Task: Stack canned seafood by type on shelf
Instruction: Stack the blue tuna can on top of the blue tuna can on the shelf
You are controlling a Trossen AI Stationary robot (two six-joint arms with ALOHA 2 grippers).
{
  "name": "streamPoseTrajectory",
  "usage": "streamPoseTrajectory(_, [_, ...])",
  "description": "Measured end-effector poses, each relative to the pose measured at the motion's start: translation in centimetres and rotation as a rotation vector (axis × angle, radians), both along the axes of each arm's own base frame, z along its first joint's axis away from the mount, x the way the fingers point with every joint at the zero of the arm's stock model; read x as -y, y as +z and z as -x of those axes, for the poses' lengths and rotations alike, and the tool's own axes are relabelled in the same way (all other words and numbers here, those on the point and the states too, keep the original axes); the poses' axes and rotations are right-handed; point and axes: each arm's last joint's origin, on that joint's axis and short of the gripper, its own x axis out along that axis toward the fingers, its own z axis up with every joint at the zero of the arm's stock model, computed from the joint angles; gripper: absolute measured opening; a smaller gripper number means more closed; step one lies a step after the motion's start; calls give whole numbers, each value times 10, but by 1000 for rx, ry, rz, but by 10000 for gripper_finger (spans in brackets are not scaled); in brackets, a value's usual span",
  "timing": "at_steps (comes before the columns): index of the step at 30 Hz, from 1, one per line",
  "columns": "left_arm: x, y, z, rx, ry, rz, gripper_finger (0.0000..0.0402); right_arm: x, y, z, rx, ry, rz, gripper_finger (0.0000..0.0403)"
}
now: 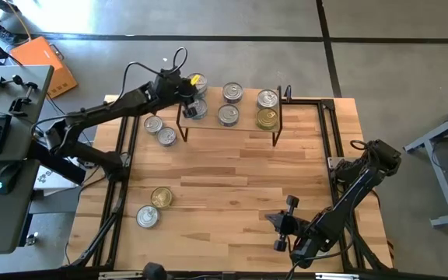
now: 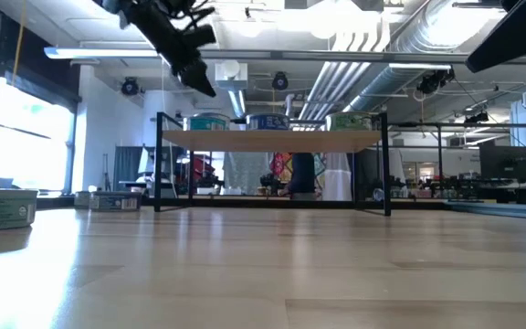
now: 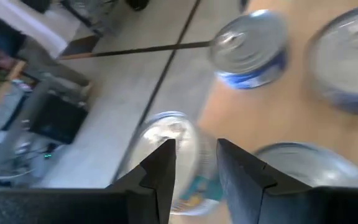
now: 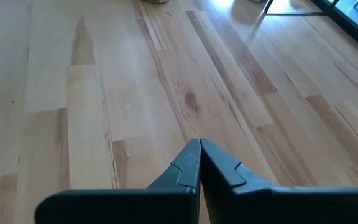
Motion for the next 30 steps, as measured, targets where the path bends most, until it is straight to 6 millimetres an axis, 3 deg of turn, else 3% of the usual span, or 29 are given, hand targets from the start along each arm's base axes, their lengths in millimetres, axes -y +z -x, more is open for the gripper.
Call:
streamPoseTrajectory(6, [37, 5, 3, 39, -103, 179, 100, 1, 0, 0, 10, -6, 10, 0])
streamPoseTrajectory(12, [82, -9, -8, 28, -143, 384, 88, 3, 2, -3, 69, -54, 8, 0])
streamPoseTrajectory(20, [179, -49, -23, 89, -320, 462, 71, 3, -6, -16, 150, -113, 19, 0])
streamPoseTrajectory(25, [242, -74, -12, 196, -380, 539, 65, 1, -17, -28, 177, -126, 28, 1])
streamPoseTrajectory(30, [292, -101, 5, 292, -406, 565, 64, 3, -16, -31, 202, -148, 18, 17])
